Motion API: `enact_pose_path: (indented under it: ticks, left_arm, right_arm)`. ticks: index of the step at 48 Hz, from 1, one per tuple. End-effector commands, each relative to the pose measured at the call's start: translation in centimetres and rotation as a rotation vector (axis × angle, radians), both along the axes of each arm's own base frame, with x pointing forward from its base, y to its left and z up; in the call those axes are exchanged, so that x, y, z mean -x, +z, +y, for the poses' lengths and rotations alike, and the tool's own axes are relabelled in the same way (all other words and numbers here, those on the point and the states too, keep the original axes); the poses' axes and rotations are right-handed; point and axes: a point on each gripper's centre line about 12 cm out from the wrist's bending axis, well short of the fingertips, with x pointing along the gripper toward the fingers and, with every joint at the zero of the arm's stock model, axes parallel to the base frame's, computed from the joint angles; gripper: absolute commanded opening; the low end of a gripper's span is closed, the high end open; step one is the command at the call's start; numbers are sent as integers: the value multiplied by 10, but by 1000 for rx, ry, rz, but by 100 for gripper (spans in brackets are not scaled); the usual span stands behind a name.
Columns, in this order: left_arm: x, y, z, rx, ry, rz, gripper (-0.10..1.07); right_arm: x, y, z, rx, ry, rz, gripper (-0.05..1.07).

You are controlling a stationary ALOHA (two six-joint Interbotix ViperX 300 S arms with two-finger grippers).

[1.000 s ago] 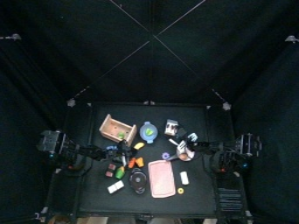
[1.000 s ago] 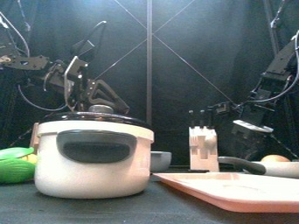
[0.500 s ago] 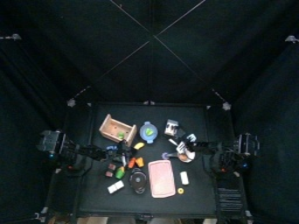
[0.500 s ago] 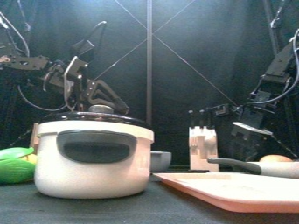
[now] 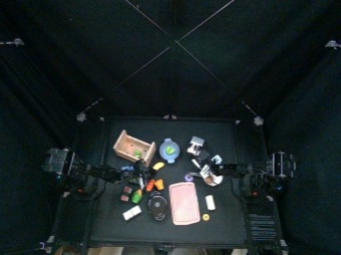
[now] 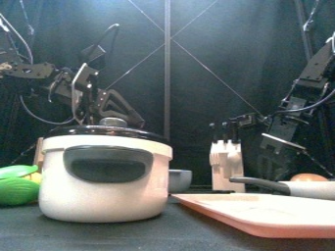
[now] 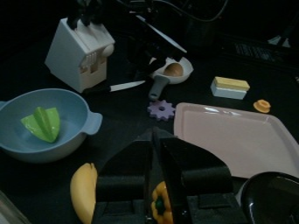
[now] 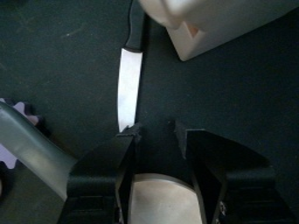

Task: Grab pairing knife handle

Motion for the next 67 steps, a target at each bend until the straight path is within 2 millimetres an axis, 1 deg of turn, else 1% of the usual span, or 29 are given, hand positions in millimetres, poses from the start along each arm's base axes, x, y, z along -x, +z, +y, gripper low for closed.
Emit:
enact_pose_path:
  ticks: [1,13,28,35,46,50,55,67]
  left_arm:
    - [-3,5,-1,-2,-1,-21,53]
    - [-3,5,-1,-2,-1,-21,53]
    - [-3,4,0,-1,0,-20,53]
    - [-3,5,-1,-2,-1,-21,53]
    - [-3,5,-1,-2,-1,-21,53]
    - [-3,4,0,-1,0,-20,53]
    - [-3,4,-1,-2,-1,-20,53]
    - [-3,4,-1,-2,-1,-20,53]
  right_arm:
    - [-7,13,-2,15,-1,-46,76]
    - [-7,31,-9,66,-38,-75,76]
    - [-9,56,-8,97,-23,-158,76]
    - [-15,64,-7,120,12,-184,70]
    - [-26,61,-12,133,25,-166,52]
    - [-31,60,-14,141,31,-157,47]
    - [-34,57,-20,158,34,-142,44]
    - [-36,54,-36,184,10,-116,44]
